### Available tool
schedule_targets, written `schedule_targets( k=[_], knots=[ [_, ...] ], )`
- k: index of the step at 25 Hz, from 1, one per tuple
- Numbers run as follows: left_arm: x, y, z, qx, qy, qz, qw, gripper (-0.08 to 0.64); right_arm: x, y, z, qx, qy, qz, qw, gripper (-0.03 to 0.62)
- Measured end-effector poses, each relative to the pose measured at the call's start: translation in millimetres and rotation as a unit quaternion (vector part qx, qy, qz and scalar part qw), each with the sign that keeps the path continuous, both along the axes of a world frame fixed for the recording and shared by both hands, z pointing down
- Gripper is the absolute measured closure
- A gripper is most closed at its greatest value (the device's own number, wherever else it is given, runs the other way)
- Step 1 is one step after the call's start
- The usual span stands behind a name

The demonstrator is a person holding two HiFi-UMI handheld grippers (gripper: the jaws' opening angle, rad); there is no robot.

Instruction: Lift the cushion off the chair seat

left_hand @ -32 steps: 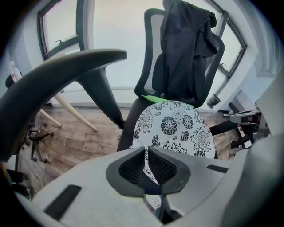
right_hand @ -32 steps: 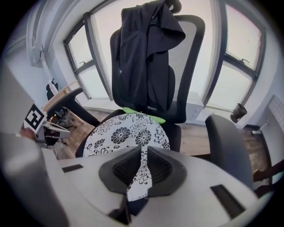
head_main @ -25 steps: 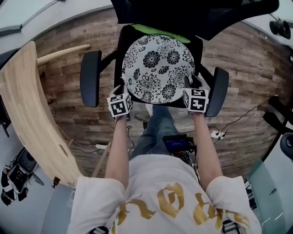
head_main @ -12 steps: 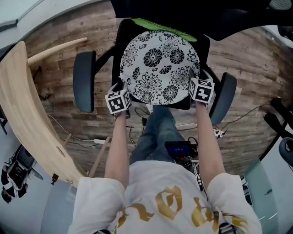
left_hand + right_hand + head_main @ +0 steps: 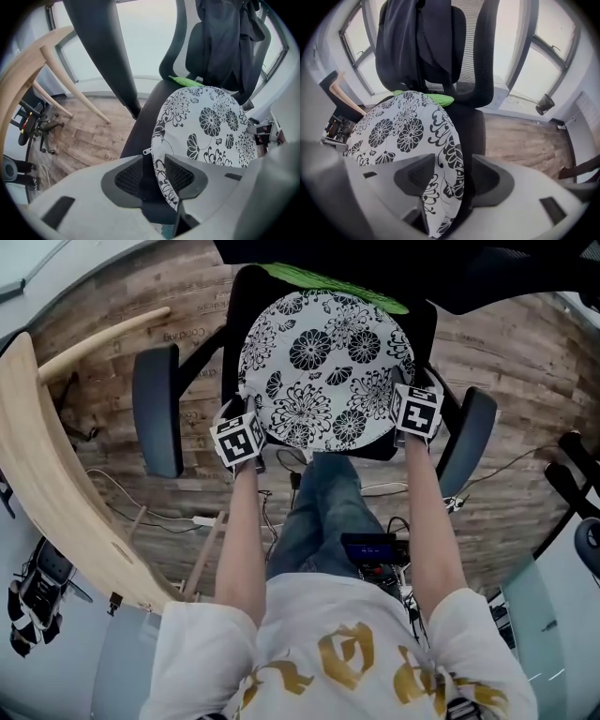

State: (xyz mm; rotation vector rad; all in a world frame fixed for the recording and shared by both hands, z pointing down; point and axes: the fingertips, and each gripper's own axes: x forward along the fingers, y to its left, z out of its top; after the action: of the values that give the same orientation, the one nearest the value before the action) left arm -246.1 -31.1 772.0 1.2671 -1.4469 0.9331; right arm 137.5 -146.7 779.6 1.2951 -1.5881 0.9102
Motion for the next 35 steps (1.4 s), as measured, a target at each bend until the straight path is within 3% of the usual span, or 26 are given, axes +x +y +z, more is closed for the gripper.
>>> schedule_targets(
  k=[6,12,18,23,32,35],
  knots=[
    [-3,-3,6,0.001,-0.006,-0.002,1.0000,0.382,1,-1,7,0.005,0.019,-0.014,1.000,0.371],
    [-2,-8,3,0.012,-0.048,0.046,0.9977,0.369,1,3,15,-0.001,0.032,-0.023,0.999,0.371],
    [-2,-11,9,0.004,-0.059,0.062,0.9963,0.359,1,2,18,-0.011,0.027,-0.028,0.999,0.370],
    [-1,-15,7,-0.003,-0.095,0.094,0.9910,0.359,0,2,21,-0.017,0.026,-0.030,0.999,0.370],
    [4,-21,17,-0.029,-0.082,0.099,0.9913,0.363,0,2,22,-0.017,0.023,-0.033,0.999,0.367],
    [8,-22,17,-0.043,-0.085,0.123,0.9879,0.383,1,2,22,-0.015,0.028,-0.030,0.999,0.368]
  ],
)
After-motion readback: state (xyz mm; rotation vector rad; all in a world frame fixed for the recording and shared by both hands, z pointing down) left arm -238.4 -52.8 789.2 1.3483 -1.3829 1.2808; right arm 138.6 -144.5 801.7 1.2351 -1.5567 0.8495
